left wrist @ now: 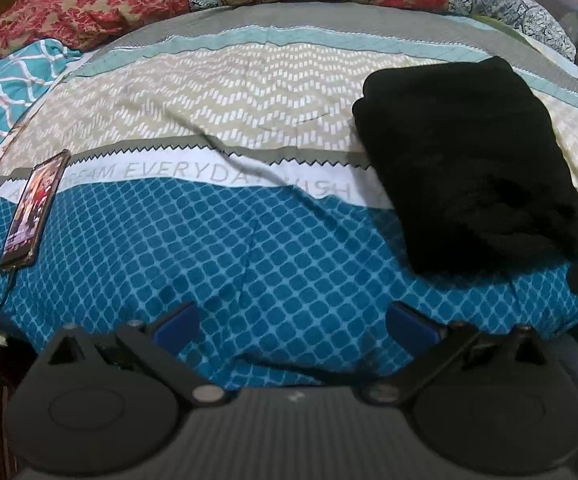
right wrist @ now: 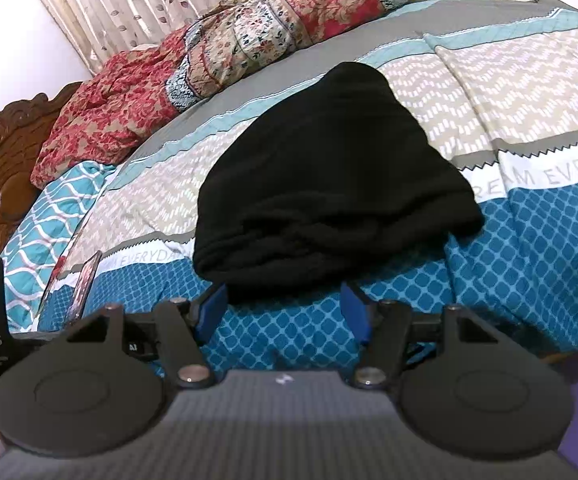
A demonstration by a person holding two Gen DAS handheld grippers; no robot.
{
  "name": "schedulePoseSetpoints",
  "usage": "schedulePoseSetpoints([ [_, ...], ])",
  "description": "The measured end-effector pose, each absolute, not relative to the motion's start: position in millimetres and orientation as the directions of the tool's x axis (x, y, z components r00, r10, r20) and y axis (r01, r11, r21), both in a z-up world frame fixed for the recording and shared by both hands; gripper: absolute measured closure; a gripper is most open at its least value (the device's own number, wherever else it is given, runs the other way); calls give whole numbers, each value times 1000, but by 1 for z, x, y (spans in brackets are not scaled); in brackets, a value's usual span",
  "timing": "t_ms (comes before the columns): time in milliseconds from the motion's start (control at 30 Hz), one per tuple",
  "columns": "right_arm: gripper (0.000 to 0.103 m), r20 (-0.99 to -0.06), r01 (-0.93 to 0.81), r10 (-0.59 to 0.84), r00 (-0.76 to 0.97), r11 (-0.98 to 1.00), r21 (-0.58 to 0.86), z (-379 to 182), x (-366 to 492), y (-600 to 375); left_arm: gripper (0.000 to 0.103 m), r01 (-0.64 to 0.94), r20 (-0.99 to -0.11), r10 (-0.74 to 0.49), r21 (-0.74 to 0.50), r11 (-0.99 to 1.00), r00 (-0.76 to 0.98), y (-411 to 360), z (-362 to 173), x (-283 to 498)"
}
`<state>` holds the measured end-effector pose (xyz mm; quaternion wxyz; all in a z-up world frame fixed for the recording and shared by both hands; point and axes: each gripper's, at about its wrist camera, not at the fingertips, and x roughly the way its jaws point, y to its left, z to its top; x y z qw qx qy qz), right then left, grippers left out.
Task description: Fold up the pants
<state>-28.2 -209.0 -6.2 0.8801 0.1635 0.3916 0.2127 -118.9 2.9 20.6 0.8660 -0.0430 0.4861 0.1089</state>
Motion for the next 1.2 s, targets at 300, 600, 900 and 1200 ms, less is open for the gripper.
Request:
schedulePoseSetpoints([
  [300, 38, -622, -234, 496, 605, 858, 457, -6, -28, -202, 0, -251, -854, 152, 26, 968, 498, 7, 18, -118],
  [600, 38, -617, -229, 499, 608, 855, 466, -4, -26, -199, 0, -267, -848, 167, 31, 963, 503, 10, 22, -118],
  [900, 38, -614, -225, 501, 610, 853, 471, -4, -26, -198, 0, -279, -856, 175, 38, 960, 487, 11, 21, -118],
  [1200, 38, -611, -218, 502, 612, 850, 480, -5, -27, -199, 0, -282, -861, 186, 52, 958, 474, 11, 20, -119],
])
